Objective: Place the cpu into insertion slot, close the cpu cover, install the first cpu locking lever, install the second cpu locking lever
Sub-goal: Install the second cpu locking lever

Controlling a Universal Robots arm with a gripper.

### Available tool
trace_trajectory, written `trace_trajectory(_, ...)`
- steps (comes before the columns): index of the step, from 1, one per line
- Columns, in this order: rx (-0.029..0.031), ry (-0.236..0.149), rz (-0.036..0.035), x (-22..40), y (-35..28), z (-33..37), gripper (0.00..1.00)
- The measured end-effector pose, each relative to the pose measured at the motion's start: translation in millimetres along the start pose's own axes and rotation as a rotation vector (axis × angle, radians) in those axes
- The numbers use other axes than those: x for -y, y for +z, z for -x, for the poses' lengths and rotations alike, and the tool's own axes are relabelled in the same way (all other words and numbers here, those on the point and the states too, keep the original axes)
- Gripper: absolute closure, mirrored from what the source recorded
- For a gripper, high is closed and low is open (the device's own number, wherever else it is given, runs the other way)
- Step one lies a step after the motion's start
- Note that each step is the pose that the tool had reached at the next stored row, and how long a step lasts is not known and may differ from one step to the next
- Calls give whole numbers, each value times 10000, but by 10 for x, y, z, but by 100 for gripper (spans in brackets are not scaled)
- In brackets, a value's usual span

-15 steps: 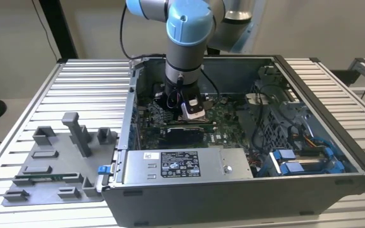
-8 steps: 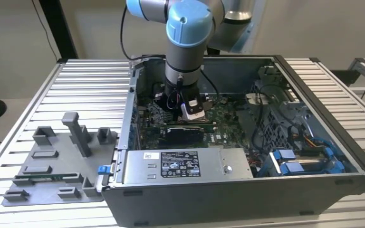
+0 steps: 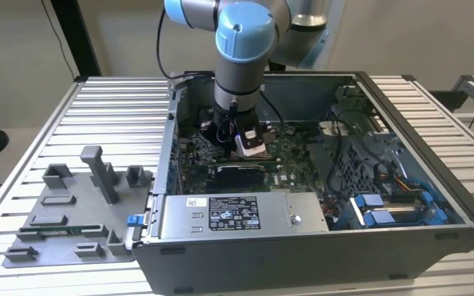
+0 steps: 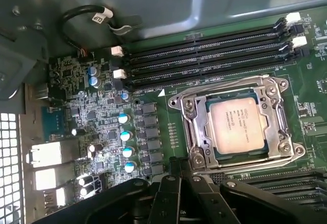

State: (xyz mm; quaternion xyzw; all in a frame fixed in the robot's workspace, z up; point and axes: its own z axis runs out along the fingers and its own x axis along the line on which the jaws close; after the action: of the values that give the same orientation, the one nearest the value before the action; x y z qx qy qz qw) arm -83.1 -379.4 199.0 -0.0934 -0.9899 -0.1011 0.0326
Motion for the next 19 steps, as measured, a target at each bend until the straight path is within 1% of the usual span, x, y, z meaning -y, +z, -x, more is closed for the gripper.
trace_trajectory(5,-25,-122,-11,5,21,0,100)
trace_trajectory(8,-52,-264,-22,8,23,2,100)
trace_trajectory(15,-105,-535,-38,60,14,9,100)
trace_trajectory(17,-108,-545,-37,67,-6,9,100)
trace_trajectory(19,-119,-549,8,66,-64,6,100)
